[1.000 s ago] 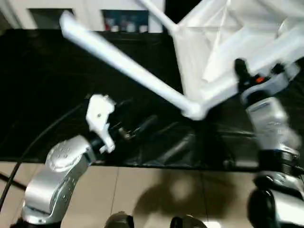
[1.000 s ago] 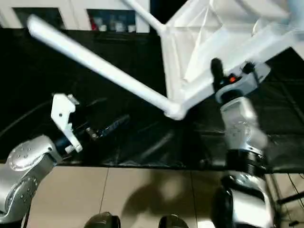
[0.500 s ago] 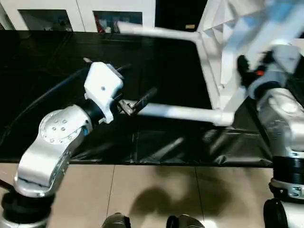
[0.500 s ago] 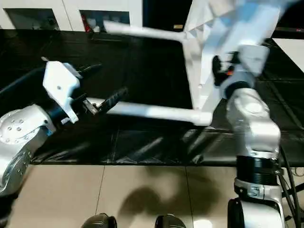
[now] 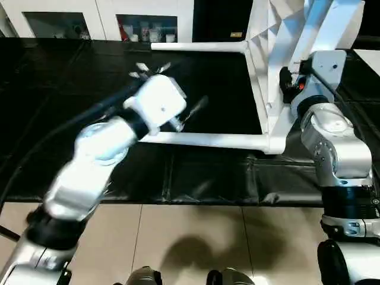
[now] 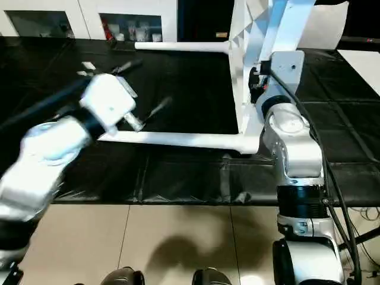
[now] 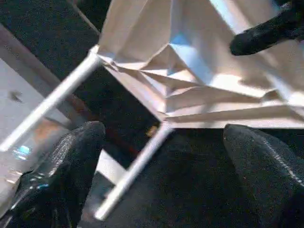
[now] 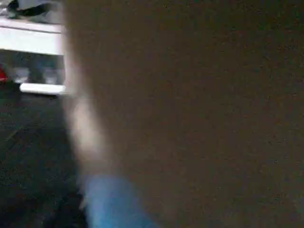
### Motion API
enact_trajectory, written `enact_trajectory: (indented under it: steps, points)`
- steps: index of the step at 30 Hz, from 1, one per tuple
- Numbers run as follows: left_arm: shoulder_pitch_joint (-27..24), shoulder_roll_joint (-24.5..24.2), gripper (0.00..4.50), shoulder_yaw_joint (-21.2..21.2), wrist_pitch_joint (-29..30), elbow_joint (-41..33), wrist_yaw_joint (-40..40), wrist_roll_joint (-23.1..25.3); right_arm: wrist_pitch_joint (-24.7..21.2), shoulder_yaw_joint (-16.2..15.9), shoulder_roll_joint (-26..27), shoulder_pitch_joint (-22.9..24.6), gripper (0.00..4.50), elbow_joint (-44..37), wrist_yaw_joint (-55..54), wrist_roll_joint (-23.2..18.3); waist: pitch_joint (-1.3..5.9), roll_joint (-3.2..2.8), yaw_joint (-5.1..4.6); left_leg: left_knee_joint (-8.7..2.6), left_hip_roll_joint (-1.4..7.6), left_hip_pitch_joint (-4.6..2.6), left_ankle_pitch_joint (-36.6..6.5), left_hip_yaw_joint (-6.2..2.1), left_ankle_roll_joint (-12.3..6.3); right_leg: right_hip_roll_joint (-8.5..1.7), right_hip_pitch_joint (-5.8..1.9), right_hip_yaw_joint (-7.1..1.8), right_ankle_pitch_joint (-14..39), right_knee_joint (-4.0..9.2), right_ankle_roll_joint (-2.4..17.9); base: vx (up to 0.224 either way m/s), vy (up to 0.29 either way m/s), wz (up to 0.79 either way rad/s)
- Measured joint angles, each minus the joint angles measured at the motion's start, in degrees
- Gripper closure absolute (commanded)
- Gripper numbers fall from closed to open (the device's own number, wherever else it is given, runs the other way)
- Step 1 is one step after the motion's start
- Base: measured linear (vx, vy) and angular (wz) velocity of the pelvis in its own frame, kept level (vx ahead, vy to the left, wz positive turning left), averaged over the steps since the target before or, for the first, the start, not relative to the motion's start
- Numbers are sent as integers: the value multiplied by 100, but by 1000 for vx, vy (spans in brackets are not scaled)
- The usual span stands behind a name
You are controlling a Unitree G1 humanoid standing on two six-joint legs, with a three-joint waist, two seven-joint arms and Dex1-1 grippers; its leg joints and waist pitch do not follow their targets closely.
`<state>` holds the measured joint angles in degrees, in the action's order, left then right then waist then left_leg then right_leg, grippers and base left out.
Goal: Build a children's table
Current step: Flip table
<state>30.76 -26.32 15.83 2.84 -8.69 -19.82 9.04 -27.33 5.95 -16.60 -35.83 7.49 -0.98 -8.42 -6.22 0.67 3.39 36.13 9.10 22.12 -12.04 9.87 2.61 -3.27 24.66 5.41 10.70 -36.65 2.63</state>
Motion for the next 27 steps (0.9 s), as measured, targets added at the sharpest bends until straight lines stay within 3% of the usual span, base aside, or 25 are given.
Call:
enact_trajectory:
  steps: [10, 18, 19, 20, 23, 25, 27]
  points:
    - [305, 53, 0, 0, -1249, 791, 1568, 1338, 74, -18, 30, 449, 85, 222, 202, 33, -1, 0, 3, 0, 1, 14, 23, 0, -37, 0, 15, 1, -10, 0, 13, 0, 0, 0]
    - [478, 209, 0, -64, -1904, 1274, 2210, 1670, 297, -83, 71, 458, 13, 518, 26, 208, -1, 0, -8, 1, 1, 12, 32, 1, -30, -1, 17, 1, -27, 0, 21, 0, 0, 0]
    - [478, 198, 0, -64, -1966, 1272, 2241, 1716, 294, -84, 89, 458, 13, 522, 56, 202, -1, 0, -10, 1, 1, 12, 32, 1, -31, -1, 17, 1, -28, -1, 21, 0, 0, 0]
    - [477, 166, 0, -65, -2076, 1258, 2320, 1803, 296, -84, 127, 455, 55, 522, 158, 184, -1, 0, -16, 1, 2, 12, 32, 1, -31, 0, 18, 2, -28, 0, 21, 0, 0, 0]
    - [477, 119, 0, -103, -2330, 1162, 2549, 2005, 302, -97, 190, 448, 51, 521, 262, 179, -1, 0, -5, 2, 3, 14, 32, 1, -32, 0, 18, 2, -29, 0, 22, 0, 0, 0]
    - [494, 83, 0, -180, -2411, 1159, 2714, 2146, 308, -108, 191, 424, 95, 521, 271, 178, -1, 0, -1, 2, 2, 15, 33, 1, -33, 0, 18, 2, -29, 0, 22, 0, 0, 0]
    - [601, 64, 0, -239, -2397, 1198, 2851, 2258, 315, -135, 177, 418, 97, 522, 285, 188, -1, 0, 2, 3, 2, 14, 33, 1, -33, 0, 18, 3, -30, 0, 22, 0, 0, 0]
